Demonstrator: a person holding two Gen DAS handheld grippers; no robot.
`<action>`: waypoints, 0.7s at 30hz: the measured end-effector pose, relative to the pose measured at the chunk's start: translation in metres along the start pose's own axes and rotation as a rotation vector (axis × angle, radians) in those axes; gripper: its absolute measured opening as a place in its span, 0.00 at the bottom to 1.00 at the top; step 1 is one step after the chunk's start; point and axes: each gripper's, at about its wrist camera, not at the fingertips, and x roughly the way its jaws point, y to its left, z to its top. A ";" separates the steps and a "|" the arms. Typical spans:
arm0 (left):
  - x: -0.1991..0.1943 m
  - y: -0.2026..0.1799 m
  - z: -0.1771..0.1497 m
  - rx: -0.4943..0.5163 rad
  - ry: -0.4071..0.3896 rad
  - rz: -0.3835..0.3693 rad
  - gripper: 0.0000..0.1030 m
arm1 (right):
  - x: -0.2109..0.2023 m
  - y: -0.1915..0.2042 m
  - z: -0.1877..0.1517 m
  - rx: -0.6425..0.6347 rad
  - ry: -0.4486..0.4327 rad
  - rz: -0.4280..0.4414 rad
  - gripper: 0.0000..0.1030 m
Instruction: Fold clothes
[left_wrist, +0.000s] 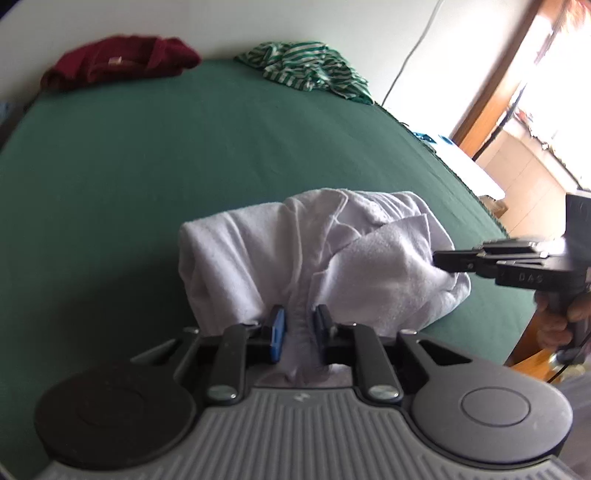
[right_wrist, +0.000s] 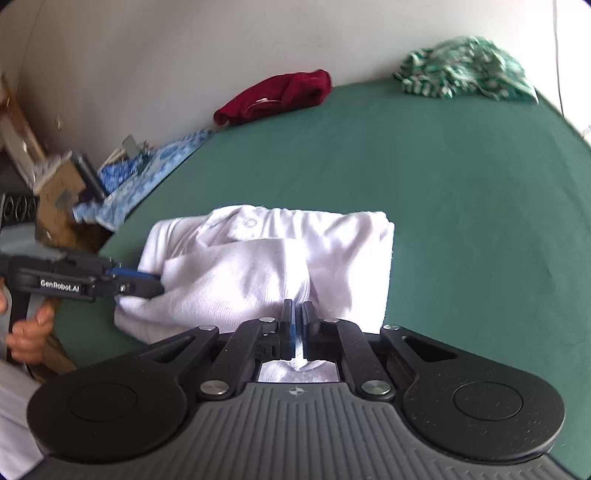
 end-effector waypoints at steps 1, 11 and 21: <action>-0.003 0.001 0.000 0.010 0.003 0.011 0.29 | -0.002 0.002 0.001 -0.012 0.006 -0.008 0.04; -0.038 -0.037 0.023 0.103 -0.131 -0.051 0.32 | -0.004 0.020 0.020 -0.056 -0.106 0.085 0.16; 0.010 -0.015 -0.005 0.015 -0.085 -0.013 0.19 | 0.015 -0.008 -0.009 0.007 -0.105 -0.074 0.09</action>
